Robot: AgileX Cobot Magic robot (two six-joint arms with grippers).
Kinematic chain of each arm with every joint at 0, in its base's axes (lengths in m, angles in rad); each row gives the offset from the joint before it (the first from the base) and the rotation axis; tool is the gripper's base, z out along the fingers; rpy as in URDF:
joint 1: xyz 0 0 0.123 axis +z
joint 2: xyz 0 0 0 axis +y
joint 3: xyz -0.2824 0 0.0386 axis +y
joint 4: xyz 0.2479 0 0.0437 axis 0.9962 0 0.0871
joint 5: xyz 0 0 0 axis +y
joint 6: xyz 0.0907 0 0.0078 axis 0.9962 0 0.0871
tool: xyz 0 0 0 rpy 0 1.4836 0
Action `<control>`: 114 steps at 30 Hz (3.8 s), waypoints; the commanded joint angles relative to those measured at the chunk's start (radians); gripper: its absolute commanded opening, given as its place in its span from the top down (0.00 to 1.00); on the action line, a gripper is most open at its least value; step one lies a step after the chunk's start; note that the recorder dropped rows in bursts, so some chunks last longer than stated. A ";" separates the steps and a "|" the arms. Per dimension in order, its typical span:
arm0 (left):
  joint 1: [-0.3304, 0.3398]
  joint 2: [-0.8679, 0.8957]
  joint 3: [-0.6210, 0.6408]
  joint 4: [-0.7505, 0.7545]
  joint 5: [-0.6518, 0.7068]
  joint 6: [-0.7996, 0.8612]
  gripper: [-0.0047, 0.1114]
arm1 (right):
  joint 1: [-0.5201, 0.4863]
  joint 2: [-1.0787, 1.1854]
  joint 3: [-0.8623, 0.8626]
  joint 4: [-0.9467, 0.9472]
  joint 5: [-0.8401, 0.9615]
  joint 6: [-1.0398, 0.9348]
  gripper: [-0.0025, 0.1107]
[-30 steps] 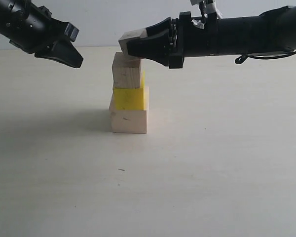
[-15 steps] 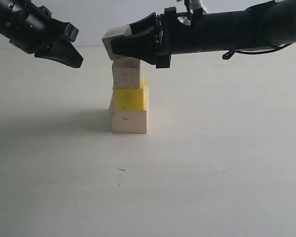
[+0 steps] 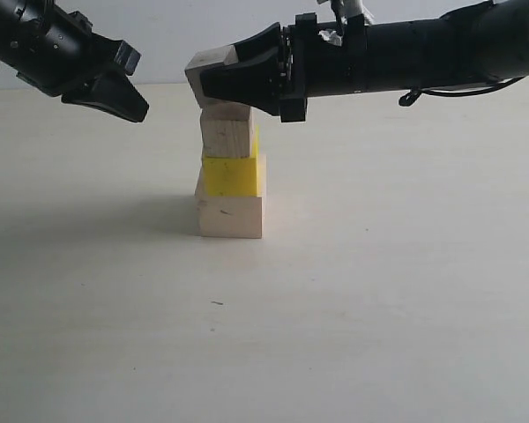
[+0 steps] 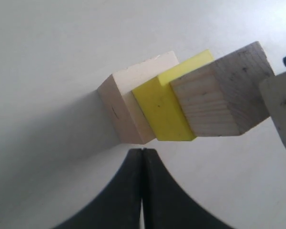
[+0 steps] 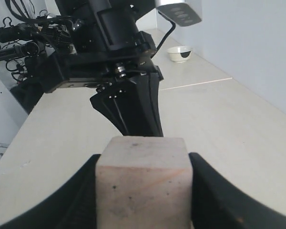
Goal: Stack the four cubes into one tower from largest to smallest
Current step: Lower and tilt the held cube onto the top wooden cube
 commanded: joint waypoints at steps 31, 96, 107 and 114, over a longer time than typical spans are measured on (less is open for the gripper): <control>0.002 -0.008 0.002 -0.009 0.007 0.004 0.96 | -0.022 0.054 -0.060 -0.050 0.012 0.015 0.98; 0.002 -0.008 0.002 -0.007 0.007 0.009 0.96 | -0.022 0.064 -0.060 -0.103 -0.031 0.001 0.44; 0.002 -0.008 0.002 -0.003 0.007 0.009 0.96 | -0.022 0.047 -0.060 -0.105 -0.028 0.022 0.44; 0.002 -0.008 0.002 -0.003 0.005 0.009 0.96 | -0.022 0.014 -0.060 -0.113 -0.034 0.027 0.44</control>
